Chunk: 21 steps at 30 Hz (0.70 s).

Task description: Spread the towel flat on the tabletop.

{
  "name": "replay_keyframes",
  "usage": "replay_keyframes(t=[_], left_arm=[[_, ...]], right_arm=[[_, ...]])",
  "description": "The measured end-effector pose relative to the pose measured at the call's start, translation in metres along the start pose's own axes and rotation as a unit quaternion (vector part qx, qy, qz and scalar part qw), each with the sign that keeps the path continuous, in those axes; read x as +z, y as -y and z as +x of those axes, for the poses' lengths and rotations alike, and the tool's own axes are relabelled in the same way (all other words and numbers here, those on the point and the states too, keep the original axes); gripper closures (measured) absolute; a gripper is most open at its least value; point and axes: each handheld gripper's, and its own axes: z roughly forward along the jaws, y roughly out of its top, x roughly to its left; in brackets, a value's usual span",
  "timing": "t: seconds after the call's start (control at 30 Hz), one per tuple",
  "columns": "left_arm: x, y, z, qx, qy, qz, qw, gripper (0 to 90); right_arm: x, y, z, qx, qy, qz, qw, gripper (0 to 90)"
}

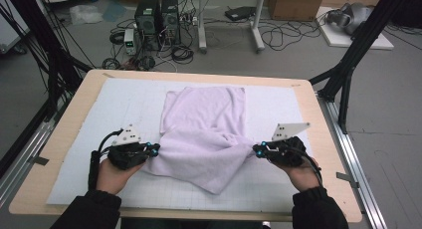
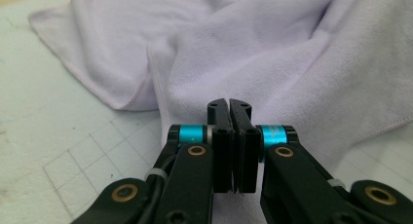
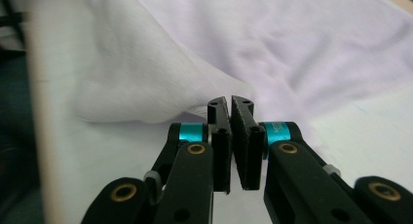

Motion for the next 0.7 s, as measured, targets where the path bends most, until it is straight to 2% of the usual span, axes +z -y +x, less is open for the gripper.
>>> replay_keyframes(t=[0.07, 0.13, 0.2, 0.27, 0.33, 0.4, 0.47, 0.5, 0.53, 0.57, 0.7], left_arm=[[0.015, 0.004, 0.006, -0.012, -0.003, 0.012, 0.9999, 87.5], [0.024, 0.007, 0.01, -0.018, 0.0, 0.026, 0.9995, 86.7], [0.026, 0.008, 0.01, -0.011, 0.007, 0.03, 0.9995, 85.0], [0.021, 0.008, 0.008, -0.005, 0.017, 0.024, 0.9996, 78.9], [0.016, 0.008, 0.007, -0.002, 0.027, 0.019, 0.9994, 71.3], [0.012, 0.009, 0.006, 0.006, 0.021, 0.02, 0.9996, 68.1], [0.01, 0.012, 0.007, 0.004, 0.022, 0.022, 0.9995, 65.1], [0.01, 0.013, 0.007, 0.006, 0.021, 0.026, 0.9994, 64.9], [0.012, 0.015, 0.006, 0.005, 0.023, 0.03, 0.9993, 64.9], [0.014, 0.016, 0.006, 0.008, 0.025, 0.035, 0.999, 64.9], [0.027, 0.022, 0.002, 0.019, 0.038, 0.059, 0.9974, 62.4]], right_arm=[[0.017, 0.0, -0.013, 0.021, 0.007, 0.026, 0.9994, 85.8], [0.031, -0.001, -0.017, 0.02, 0.008, 0.038, 0.999, 83.4], [0.033, -0.002, -0.016, 0.017, 0.012, 0.034, 0.9992, 82.0], [0.03, -0.004, -0.013, 0.019, 0.01, 0.019, 0.9996, 76.5], [0.021, -0.006, -0.006, 0.011, 0.014, -0.003, 0.9998, 73.1], [0.011, -0.008, 0.004, 0.002, 0.022, -0.028, 0.9994, 68.9], [0.005, -0.008, 0.015, -0.006, 0.016, -0.055, 0.9983, 64.8], [0.005, -0.006, 0.02, -0.005, 0.002, -0.062, 0.9981, 62.7], [0.015, -0.004, 0.03, -0.008, -0.014, -0.055, 0.9984, 58.8], [0.015, -0.004, 0.03, -0.008, -0.014, -0.055, 0.9984, 58.8], [0.048, 0.003, 0.048, -0.026, -0.041, -0.02, 0.9986, 55.2]])
